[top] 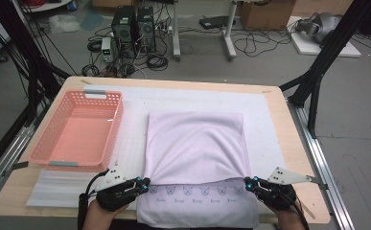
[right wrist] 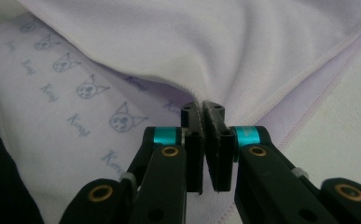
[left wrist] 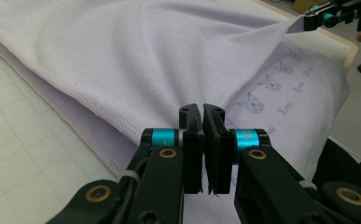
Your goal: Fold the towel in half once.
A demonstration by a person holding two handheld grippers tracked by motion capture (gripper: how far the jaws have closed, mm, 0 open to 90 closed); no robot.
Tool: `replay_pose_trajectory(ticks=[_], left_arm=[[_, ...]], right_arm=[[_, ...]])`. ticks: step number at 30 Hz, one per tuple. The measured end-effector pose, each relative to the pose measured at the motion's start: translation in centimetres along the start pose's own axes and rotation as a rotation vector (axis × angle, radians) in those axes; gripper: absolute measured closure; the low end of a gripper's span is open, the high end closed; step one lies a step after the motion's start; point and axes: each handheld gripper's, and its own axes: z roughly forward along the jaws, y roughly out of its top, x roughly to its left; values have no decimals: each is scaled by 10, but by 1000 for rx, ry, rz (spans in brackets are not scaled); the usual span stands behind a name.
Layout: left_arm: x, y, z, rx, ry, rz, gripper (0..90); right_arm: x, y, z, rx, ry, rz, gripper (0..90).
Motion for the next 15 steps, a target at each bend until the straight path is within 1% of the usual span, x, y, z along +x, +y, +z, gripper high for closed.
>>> replay_pose_trajectory(ticks=[3, 7, 12, 15], left_arm=[[0, -2, -3, 1, -5, -5, 858], [-2, -5, -10, 3, -20, -18, 858], [-8, -7, -19, 5, -48, -14, 858], [-14, -8, -23, 20, -71, -10, 858]], right_arm=[[2, 0, -4, 0, 9, 1, 865], [7, -2, -12, 3, 22, -12, 865], [13, -8, -25, 18, 37, -26, 866], [15, -13, -34, 29, 52, -34, 865]])
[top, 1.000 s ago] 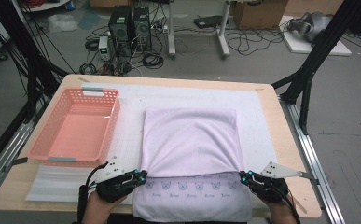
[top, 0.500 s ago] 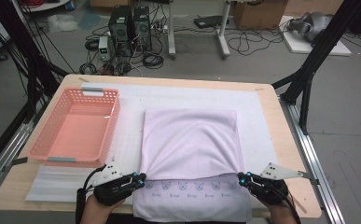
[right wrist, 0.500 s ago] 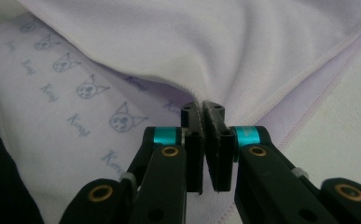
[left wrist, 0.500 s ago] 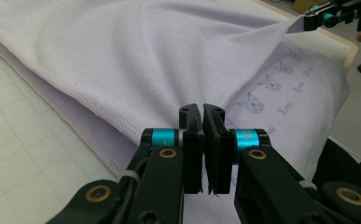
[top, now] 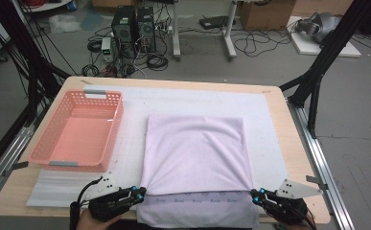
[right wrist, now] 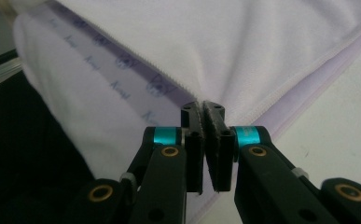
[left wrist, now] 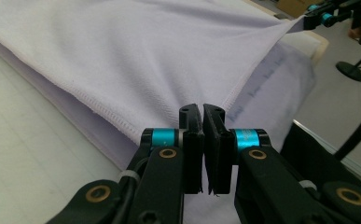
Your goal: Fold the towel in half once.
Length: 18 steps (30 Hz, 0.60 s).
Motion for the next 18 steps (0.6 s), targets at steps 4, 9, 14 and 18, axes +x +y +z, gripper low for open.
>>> replay_pose_trajectory(ticks=[4, 9, 14, 18], left_arm=[[-10, -3, -5, 23, -38, 9, 858], [-19, -12, -8, 77, -69, 8, 855], [-16, -12, -7, 94, -72, -3, 813], [-5, -5, -6, 24, -7, -55, 544]], right_arm=[[7, -5, -13, 10, 26, -28, 865], [16, -12, -26, 48, 66, -55, 865], [17, -16, -20, 98, 78, -52, 796], [9, -11, -17, 53, 46, -2, 636]])
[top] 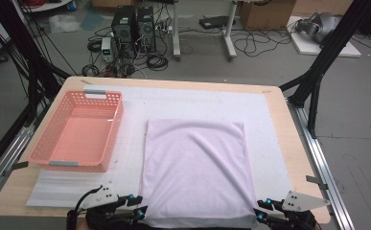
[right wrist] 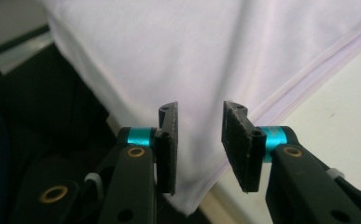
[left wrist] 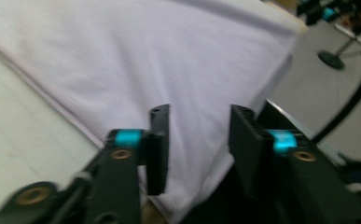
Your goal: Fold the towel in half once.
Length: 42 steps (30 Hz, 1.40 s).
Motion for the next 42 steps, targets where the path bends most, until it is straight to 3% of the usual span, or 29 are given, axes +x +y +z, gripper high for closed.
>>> replay_pose_trajectory(ticks=[3, 8, 12, 17, 19, 24, 29, 33, 36, 39, 42], left_arm=[[9, 8, 5, -45, 57, -11, 494], [24, 25, 14, -104, 138, -4, 442], [36, 34, 25, -140, 177, 6, 380], [48, 43, 41, -162, 221, 12, 259], [53, 46, 47, -169, 219, 13, 181], [64, 55, 59, -169, 213, 19, 186], [74, 59, 67, -158, 206, 26, 200], [79, 58, 72, -152, 213, 16, 203], [81, 58, 75, -143, 217, 21, 212], [82, 57, 75, -143, 223, 16, 212], [82, 56, 75, -143, 226, 14, 214]], right_arm=[[-8, 5, 4, -33, -65, 47, 616], [-29, 19, 17, -95, -204, 140, 656], [-45, 32, 34, -116, -261, 173, 662], [-61, 46, 59, -94, -289, 187, 662], [-68, 51, 68, -80, -303, 194, 660], [-84, 60, 85, -59, -330, 246, 617], [-94, 58, 99, -39, -324, 258, 622], [-100, 56, 107, -1, -307, 279, 693], [-102, 57, 108, 12, -288, 258, 868], [-101, 60, 105, 22, -326, 216, 884], [-104, 60, 98, 18, -378, 236, 884]])
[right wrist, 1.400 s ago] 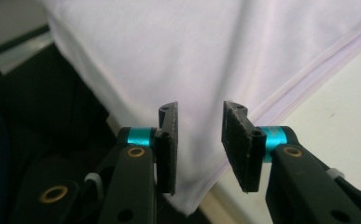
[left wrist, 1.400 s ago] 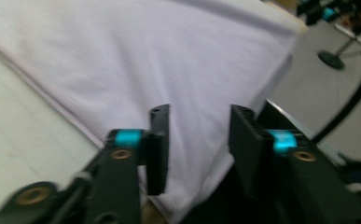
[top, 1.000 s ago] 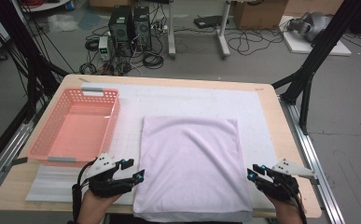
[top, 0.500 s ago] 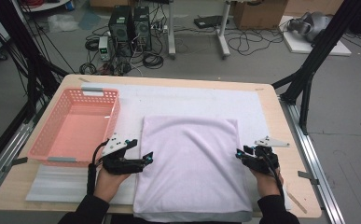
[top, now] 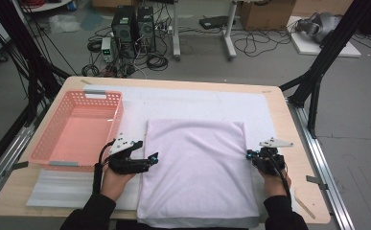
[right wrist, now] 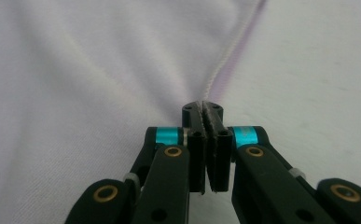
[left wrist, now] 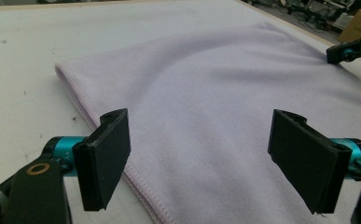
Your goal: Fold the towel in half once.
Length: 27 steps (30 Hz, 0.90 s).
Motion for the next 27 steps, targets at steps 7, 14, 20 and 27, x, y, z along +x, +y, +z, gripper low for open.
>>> replay_pose_trajectory(ticks=[7, 14, 20, 27], left_arm=[[2, 0, 1, 10, 10, -11, 214], [8, 12, 11, 2, 43, -39, 193], [15, 30, 32, 4, 91, -87, 210], [34, 48, 69, 3, 206, -135, 304]], right_arm=[[-3, -2, 1, 39, -27, 38, 683], [-19, 4, 0, -42, 16, 76, 575], [-30, 22, 14, -59, 18, 69, 502], [-40, 35, 27, -60, 25, 64, 498]])
